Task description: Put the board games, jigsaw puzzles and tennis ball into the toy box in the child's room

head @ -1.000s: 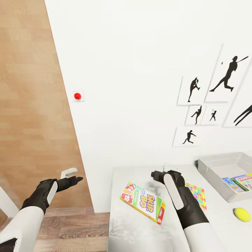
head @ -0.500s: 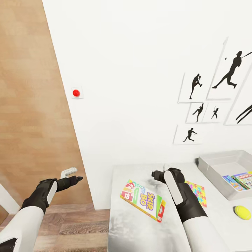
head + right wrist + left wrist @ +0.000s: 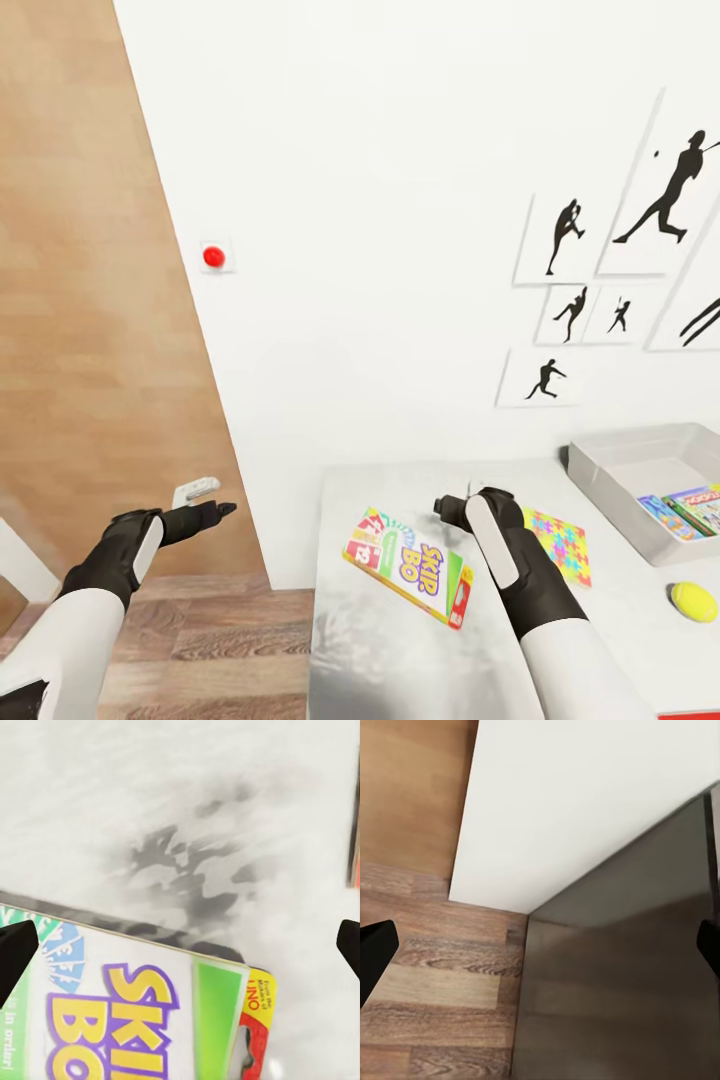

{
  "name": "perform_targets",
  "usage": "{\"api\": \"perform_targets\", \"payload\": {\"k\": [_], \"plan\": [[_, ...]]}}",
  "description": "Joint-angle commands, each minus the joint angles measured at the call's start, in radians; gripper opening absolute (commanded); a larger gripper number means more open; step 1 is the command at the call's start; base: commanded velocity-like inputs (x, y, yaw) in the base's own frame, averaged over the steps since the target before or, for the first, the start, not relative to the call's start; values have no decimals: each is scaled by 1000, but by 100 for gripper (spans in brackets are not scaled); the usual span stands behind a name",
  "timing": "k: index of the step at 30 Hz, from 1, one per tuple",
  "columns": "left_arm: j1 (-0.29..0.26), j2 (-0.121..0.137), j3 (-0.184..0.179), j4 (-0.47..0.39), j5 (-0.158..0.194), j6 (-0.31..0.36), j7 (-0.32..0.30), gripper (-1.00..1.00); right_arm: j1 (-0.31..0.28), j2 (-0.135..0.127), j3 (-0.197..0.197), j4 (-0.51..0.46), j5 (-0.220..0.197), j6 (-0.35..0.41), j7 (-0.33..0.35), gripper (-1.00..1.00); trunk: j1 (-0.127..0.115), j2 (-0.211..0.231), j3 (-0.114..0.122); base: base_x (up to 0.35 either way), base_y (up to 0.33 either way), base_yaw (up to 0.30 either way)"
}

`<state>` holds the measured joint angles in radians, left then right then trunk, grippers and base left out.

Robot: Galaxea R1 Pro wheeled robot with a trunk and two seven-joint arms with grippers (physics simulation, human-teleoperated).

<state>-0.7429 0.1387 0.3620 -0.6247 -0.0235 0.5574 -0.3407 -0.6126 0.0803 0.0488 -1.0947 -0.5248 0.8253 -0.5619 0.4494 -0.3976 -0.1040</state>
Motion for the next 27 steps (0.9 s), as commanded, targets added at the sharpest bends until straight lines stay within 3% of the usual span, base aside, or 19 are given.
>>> {"api": "perform_targets", "payload": {"k": [1, 27], "plan": [[-1, 0, 5, -1, -3, 7, -6, 100, -1, 0, 1, -1, -10, 1, -10, 100, 1, -2, -4, 0, 0, 0], [-1, 3, 5, -3, -3, 6, -6, 100, -1, -2, -1, 10, -10, 0, -10, 100, 1, -2, -47, 0, 0, 0]]}}
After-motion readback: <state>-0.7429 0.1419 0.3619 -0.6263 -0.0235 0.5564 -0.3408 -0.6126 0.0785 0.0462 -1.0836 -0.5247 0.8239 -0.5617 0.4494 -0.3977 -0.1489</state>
